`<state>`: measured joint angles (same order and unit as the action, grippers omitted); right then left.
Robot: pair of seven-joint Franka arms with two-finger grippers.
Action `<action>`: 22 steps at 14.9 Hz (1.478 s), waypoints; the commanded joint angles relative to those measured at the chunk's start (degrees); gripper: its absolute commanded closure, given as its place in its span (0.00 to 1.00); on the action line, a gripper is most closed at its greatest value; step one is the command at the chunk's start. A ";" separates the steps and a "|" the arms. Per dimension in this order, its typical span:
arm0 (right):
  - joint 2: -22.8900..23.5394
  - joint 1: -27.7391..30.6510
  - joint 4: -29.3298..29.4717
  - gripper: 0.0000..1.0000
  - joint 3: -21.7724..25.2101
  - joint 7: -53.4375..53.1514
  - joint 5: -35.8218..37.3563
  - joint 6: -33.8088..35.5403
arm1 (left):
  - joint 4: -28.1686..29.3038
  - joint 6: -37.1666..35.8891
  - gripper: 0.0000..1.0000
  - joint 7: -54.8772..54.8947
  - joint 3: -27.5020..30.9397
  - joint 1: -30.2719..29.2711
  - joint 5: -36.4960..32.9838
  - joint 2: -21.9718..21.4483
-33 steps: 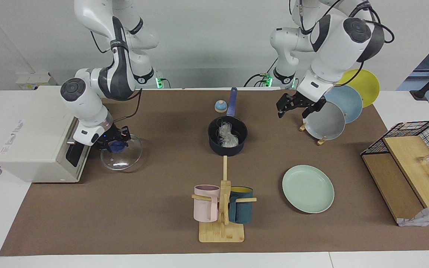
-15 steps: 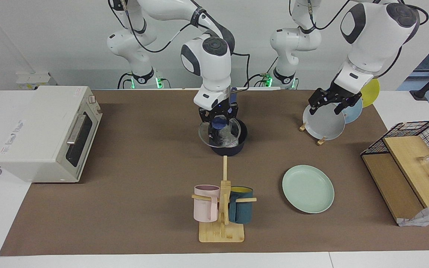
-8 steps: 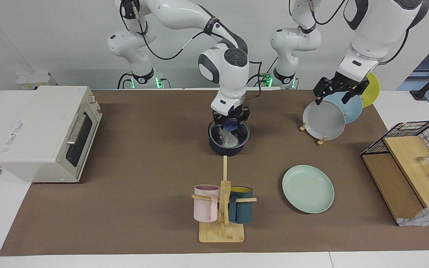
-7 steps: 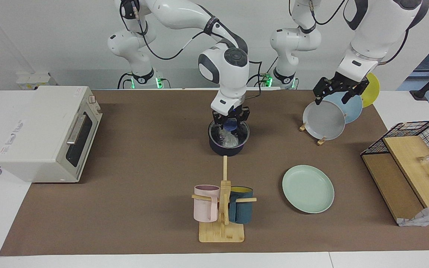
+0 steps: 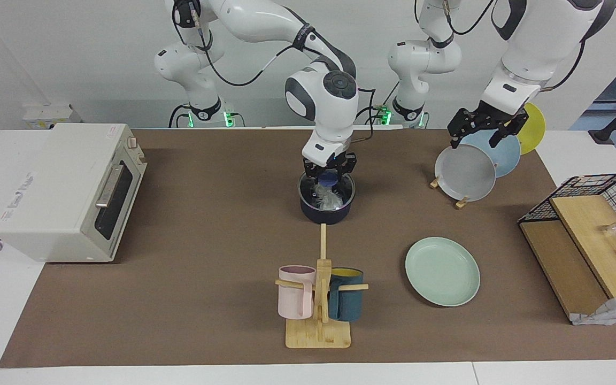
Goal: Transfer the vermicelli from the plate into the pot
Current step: 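Carry the glass lid over the pot with the right gripper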
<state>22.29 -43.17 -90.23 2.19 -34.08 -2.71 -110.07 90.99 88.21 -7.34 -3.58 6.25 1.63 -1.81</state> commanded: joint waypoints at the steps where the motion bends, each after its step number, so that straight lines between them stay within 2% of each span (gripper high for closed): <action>1: 0.03 -0.25 0.58 0.60 0.18 -0.81 0.34 0.65 | 0.58 -2.78 0.00 0.84 -0.64 -1.77 0.92 -2.85; 6: -0.14 -0.34 -0.73 0.60 0.18 -0.99 0.34 -1.28 | 0.41 -3.05 0.00 1.19 -0.73 -2.12 0.92 -1.53; 8: -0.32 -0.34 -1.35 0.56 0.18 -0.99 0.43 -1.55 | -0.03 -2.26 0.00 1.10 -1.78 -3.26 0.92 -0.13; 12: -0.41 -0.34 -1.44 0.29 0.18 -1.08 0.69 -1.38 | -0.03 -2.26 0.00 1.19 -1.96 -4.14 0.83 -0.12; 14: -0.41 -0.25 -0.83 0.00 0.18 -0.99 0.78 -1.20 | -0.03 -2.26 0.00 1.10 -2.13 -4.06 0.83 -0.30; 18: -3.21 2.72 -0.56 0.00 1.23 -0.21 0.87 -0.15 | 0.23 -2.52 0.00 1.19 -2.22 -4.06 0.83 -1.09; 20: -5.85 8.51 -0.47 0.00 1.06 2.77 0.96 3.09 | 0.50 -2.96 0.00 1.19 -2.22 -3.97 0.83 -1.53; 22: -7.78 14.75 -0.47 0.00 1.06 10.92 0.96 6.96 | 0.59 -3.14 0.00 1.19 -2.22 -3.97 0.83 -1.62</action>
<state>17.24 -34.43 -89.94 3.90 -29.46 -1.93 -106.27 91.01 85.73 -7.04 -5.09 3.42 1.70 -2.45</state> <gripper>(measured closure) 0.000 0.000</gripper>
